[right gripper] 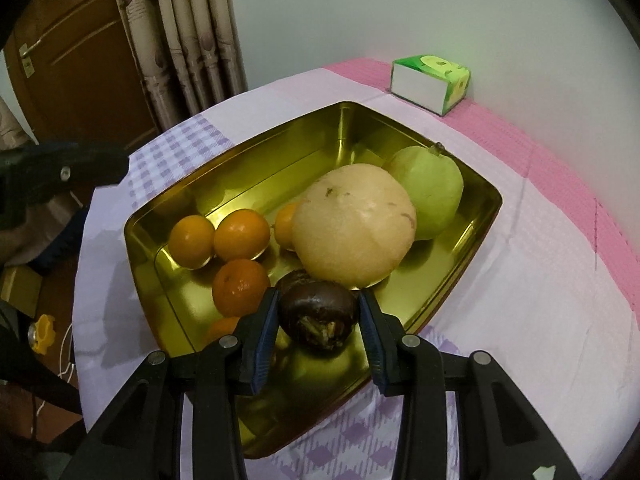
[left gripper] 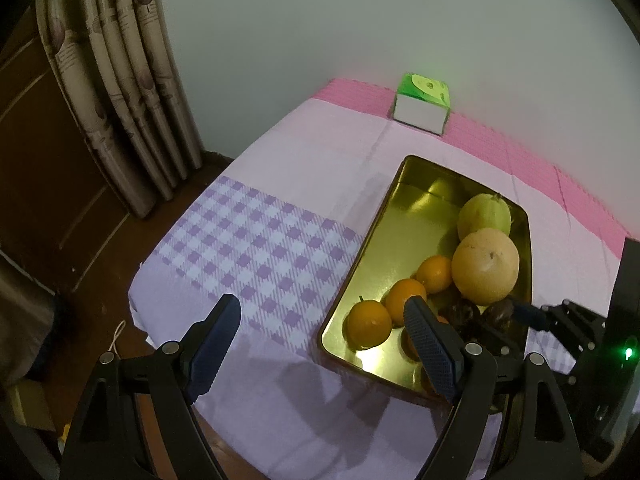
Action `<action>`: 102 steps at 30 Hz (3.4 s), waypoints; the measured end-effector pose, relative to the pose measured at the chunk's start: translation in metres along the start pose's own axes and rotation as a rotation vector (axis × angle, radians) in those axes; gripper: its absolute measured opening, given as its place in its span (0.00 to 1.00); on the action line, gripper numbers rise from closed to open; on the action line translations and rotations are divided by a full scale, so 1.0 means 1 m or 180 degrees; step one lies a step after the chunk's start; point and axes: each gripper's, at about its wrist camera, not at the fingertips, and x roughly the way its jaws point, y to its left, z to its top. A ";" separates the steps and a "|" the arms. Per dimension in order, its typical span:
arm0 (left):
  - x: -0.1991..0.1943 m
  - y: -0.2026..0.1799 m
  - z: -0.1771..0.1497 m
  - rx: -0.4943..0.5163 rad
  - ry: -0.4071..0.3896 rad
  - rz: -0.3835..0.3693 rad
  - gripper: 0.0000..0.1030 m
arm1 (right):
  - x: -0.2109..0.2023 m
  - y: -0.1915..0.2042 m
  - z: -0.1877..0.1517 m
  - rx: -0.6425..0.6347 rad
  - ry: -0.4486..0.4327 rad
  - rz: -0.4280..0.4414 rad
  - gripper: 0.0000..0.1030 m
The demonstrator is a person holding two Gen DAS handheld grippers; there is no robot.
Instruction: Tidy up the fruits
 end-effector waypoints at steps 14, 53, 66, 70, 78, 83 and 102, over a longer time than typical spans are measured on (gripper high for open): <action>0.000 -0.022 -0.009 0.0284 0.0042 0.0030 0.81 | -0.005 -0.006 0.002 0.0173 -0.0048 -0.0104 0.47; 0.000 -0.039 -0.021 0.0426 0.0105 0.0051 0.81 | -0.048 -0.001 -0.032 0.0566 -0.0009 -0.0256 0.99; 0.000 -0.040 -0.021 0.0435 0.0113 0.0059 0.81 | -0.044 -0.001 -0.033 0.0571 0.0047 -0.0265 0.99; 0.000 -0.040 -0.021 0.0435 0.0116 0.0060 0.81 | -0.043 -0.001 -0.033 0.0566 0.0063 -0.0258 0.99; 0.000 -0.041 -0.021 0.0442 0.0119 0.0060 0.81 | -0.043 0.000 -0.034 0.0553 0.0071 -0.0256 0.99; 0.000 -0.041 -0.021 0.0445 0.0120 0.0057 0.81 | -0.041 0.001 -0.035 0.0547 0.0085 -0.0257 0.99; 0.003 -0.044 -0.022 0.0479 0.0116 0.0007 0.81 | -0.041 0.002 -0.035 0.0553 0.0091 -0.0247 0.99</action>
